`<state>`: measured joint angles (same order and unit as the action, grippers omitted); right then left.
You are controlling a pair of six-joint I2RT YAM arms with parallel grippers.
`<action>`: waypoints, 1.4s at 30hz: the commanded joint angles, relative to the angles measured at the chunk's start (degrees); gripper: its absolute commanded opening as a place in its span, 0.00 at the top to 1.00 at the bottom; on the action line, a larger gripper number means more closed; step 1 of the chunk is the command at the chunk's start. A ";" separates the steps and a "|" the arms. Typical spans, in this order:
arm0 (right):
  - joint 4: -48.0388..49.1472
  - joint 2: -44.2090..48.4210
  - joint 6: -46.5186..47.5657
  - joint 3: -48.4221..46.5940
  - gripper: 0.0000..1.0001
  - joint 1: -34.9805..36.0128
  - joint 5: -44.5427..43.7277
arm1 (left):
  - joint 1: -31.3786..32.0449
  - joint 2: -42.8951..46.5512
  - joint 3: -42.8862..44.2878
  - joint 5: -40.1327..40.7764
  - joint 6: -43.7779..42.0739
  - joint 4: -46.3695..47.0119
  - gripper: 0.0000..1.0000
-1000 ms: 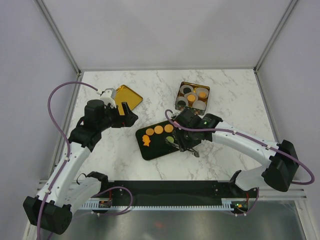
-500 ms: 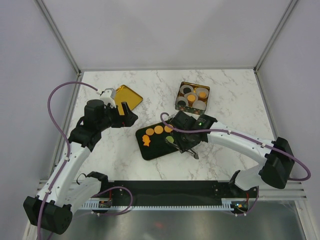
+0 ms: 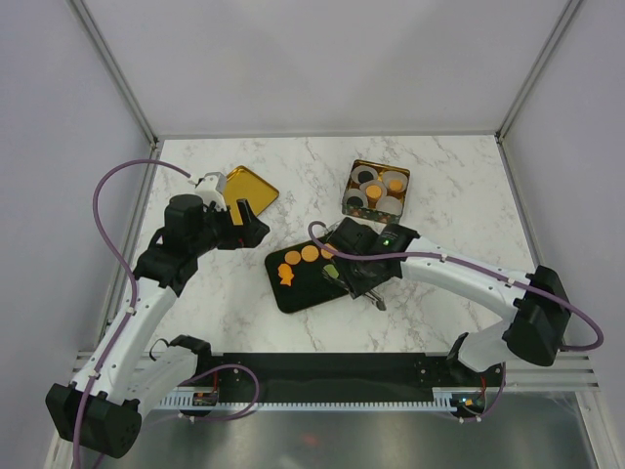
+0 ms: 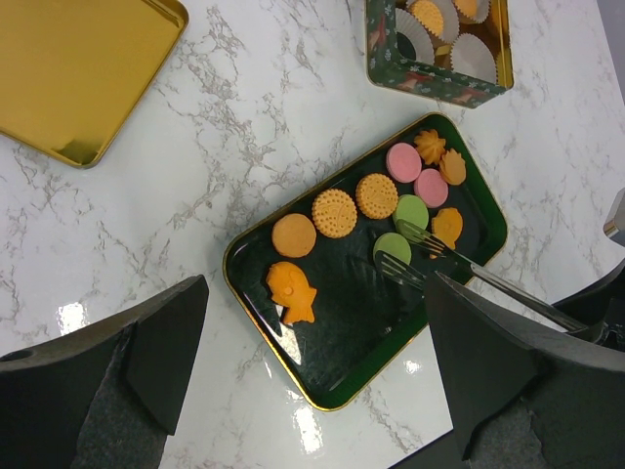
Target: Pack the cookies
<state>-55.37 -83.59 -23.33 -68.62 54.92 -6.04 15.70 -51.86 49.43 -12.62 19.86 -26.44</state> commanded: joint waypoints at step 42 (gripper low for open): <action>7.30 -10.28 5.14 -17.43 0.67 -27.75 -13.29 | -1.64 0.62 -0.03 -3.20 1.06 2.18 0.00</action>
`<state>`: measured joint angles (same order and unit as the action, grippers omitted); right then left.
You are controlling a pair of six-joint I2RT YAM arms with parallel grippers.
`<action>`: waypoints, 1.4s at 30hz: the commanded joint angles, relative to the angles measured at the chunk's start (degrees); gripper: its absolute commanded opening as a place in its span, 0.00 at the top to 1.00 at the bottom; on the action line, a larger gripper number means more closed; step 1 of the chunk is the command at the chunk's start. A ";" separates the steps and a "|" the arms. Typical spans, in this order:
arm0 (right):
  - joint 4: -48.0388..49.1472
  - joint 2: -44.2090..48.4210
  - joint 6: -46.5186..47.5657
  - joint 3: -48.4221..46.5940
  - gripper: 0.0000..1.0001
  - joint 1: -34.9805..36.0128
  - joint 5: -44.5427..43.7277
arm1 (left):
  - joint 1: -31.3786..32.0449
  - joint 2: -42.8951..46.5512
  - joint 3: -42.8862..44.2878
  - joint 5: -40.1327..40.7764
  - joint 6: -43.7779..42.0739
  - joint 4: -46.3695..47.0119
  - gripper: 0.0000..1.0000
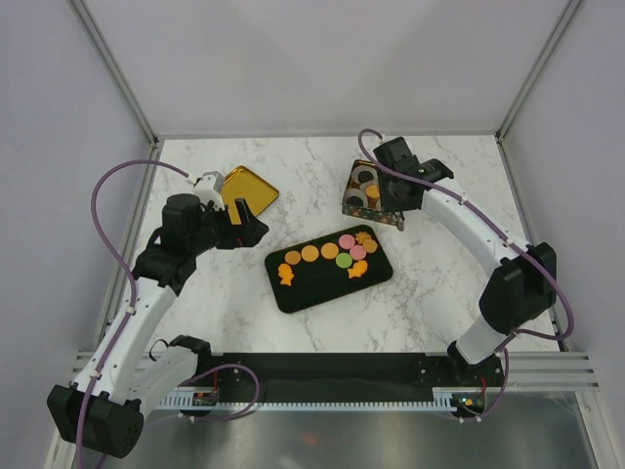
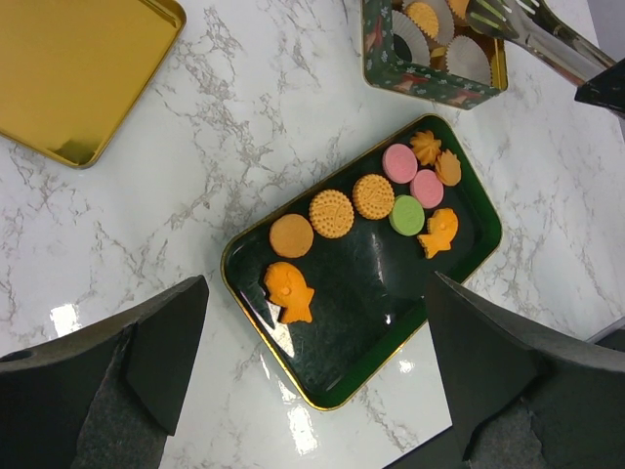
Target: Pack the cookies
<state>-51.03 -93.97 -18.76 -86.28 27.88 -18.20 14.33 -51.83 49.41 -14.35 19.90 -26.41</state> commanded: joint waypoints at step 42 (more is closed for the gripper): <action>1.98 5.55 1.27 7.62 0.56 -2.74 2.46 | -0.35 0.42 0.07 -1.30 0.93 2.24 0.00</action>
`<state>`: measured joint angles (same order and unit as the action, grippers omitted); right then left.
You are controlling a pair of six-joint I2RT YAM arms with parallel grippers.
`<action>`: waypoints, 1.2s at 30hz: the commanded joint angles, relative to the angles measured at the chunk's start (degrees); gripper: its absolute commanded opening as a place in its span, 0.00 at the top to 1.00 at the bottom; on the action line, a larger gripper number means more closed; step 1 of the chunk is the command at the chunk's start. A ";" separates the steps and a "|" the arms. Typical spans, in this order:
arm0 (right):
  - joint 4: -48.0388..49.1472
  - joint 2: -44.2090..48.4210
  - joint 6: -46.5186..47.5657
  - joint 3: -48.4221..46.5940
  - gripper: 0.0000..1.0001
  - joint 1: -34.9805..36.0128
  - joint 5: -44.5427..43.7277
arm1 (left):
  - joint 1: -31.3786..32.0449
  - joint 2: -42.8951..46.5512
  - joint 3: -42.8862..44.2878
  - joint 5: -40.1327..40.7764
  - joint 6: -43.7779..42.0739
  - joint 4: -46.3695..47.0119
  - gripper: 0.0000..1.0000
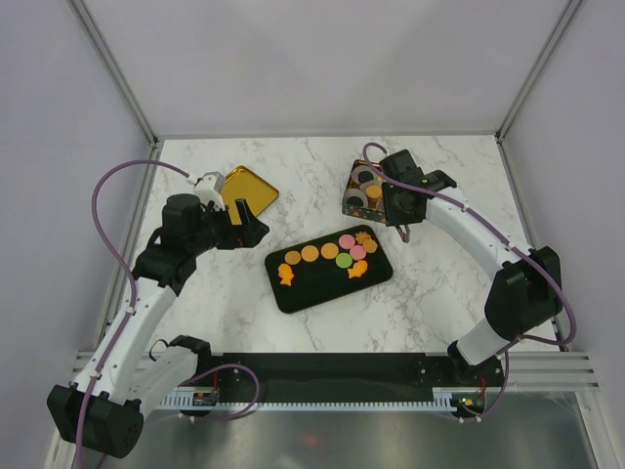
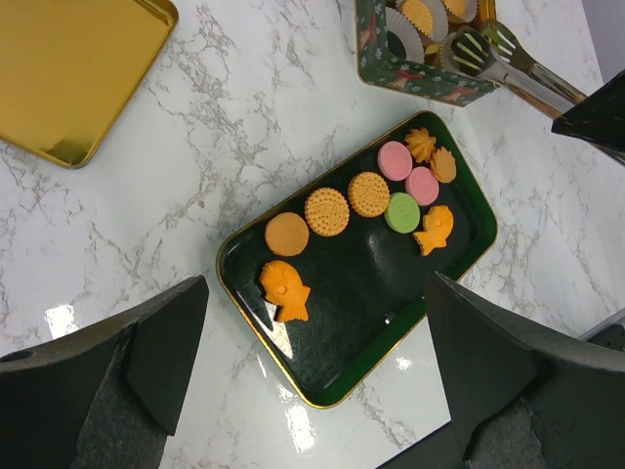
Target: Pack the cookies
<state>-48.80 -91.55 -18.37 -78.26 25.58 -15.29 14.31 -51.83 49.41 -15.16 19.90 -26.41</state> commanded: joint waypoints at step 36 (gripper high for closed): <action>-0.60 4.18 1.58 -1.63 0.47 -4.13 1.84 | -0.42 0.77 -0.01 -0.49 1.11 2.16 0.00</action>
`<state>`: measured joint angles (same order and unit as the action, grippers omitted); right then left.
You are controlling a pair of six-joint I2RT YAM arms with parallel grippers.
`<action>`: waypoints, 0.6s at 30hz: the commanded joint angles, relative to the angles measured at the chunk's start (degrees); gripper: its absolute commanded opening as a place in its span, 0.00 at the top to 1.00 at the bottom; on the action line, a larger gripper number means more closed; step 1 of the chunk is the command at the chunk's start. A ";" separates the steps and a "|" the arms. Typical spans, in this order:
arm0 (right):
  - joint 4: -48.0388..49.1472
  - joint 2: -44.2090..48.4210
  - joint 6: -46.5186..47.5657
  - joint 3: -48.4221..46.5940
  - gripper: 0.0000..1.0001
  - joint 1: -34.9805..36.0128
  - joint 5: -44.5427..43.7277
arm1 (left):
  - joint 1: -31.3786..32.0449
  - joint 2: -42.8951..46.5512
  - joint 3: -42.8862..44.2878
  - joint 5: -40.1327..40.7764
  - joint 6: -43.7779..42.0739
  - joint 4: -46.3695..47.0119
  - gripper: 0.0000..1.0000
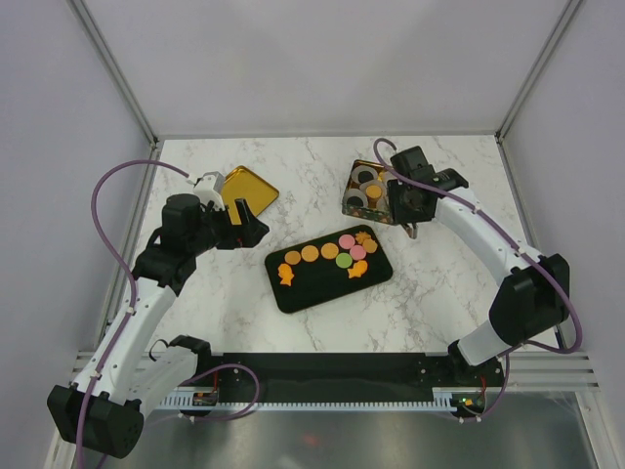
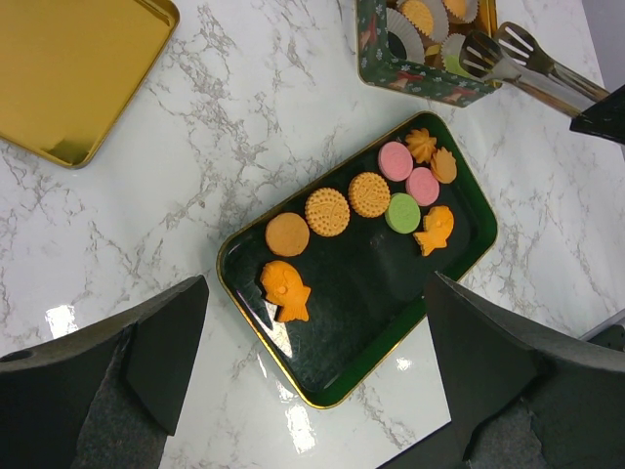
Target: Pack the cookies
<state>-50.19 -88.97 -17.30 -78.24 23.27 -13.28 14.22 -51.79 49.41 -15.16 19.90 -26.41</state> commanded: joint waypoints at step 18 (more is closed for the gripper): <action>26.63 -7.44 -10.03 11.87 0.47 -25.02 1.94 | 0.02 -2.88 -0.28 -4.35 3.04 3.30 0.00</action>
<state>-31.38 -94.30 -24.32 -68.51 -1.74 -11.25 14.22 -54.78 49.30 -17.47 21.47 -25.91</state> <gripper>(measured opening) 0.531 0.994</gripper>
